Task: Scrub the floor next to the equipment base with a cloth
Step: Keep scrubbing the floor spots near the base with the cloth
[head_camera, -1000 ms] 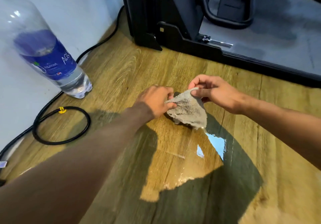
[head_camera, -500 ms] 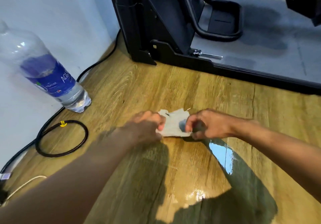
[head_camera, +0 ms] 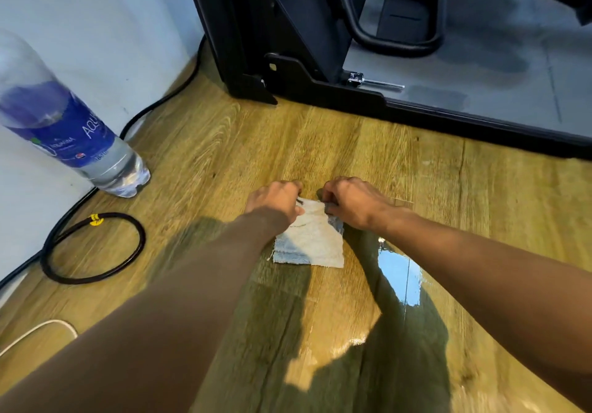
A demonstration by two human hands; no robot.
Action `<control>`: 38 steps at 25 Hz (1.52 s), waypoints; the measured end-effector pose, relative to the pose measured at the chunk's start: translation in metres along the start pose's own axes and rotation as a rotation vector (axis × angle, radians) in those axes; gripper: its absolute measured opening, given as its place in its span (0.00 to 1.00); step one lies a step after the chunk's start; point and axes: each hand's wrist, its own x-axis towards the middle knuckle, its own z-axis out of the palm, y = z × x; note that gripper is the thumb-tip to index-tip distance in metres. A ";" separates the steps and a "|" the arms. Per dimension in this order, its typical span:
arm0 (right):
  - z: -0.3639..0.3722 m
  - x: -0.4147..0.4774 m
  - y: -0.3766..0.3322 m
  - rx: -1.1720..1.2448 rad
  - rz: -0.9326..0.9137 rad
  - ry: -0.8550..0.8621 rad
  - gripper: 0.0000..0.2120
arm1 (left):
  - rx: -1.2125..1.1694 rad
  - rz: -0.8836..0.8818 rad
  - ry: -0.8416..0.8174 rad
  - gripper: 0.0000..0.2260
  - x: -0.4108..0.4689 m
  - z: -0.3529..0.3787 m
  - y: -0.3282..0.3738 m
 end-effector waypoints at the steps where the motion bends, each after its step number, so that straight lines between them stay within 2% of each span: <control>1: 0.002 0.000 0.002 0.017 -0.003 0.029 0.05 | -0.015 -0.013 -0.002 0.20 0.003 0.002 -0.001; 3: 0.002 -0.002 0.005 0.060 -0.010 0.073 0.07 | -0.121 -0.048 -0.029 0.17 0.006 0.002 -0.004; 5: 0.001 -0.007 0.007 0.121 -0.012 0.072 0.08 | -0.262 -0.082 -0.047 0.08 0.005 0.001 -0.009; 9: -0.005 -0.016 0.006 0.290 0.018 0.059 0.13 | -0.458 -0.045 -0.016 0.10 0.001 -0.005 -0.016; 12: -0.017 -0.017 0.003 0.363 0.054 -0.031 0.12 | -0.645 -0.036 -0.076 0.10 -0.003 -0.015 -0.018; 16: -0.040 -0.023 -0.003 0.458 0.076 -0.140 0.12 | -0.717 -0.021 -0.103 0.05 -0.011 -0.039 -0.021; 21: -0.072 -0.040 -0.013 0.776 0.055 -0.200 0.16 | -0.764 0.079 -0.112 0.01 -0.033 -0.073 -0.019; 23: -0.088 -0.048 -0.018 0.787 0.039 -0.216 0.12 | -0.782 0.115 -0.117 0.02 -0.042 -0.090 -0.016; 25: -0.107 -0.058 -0.021 0.793 -0.001 -0.307 0.09 | -0.831 0.151 -0.194 0.03 -0.052 -0.108 -0.012; 28: -0.140 -0.074 -0.024 0.963 -0.130 -0.543 0.08 | -0.944 0.224 -0.478 0.05 -0.064 -0.140 -0.005; 30: -0.161 -0.079 -0.025 1.120 -0.209 -0.572 0.08 | -1.006 0.290 -0.563 0.07 -0.066 -0.164 -0.001; 32: -0.176 -0.074 -0.024 1.247 -0.246 -0.481 0.09 | -1.042 0.344 -0.500 0.06 -0.060 -0.184 0.002; 34: -0.182 -0.062 -0.020 1.244 -0.193 -0.291 0.08 | -1.006 0.321 -0.299 0.03 -0.048 -0.193 0.007; 36: -0.174 -0.043 -0.013 1.097 -0.072 -0.026 0.07 | -0.919 0.237 -0.031 0.02 -0.030 -0.186 0.011; 38: -0.157 -0.024 -0.009 0.916 0.008 0.196 0.04 | -0.779 0.185 0.167 0.02 -0.009 -0.167 0.016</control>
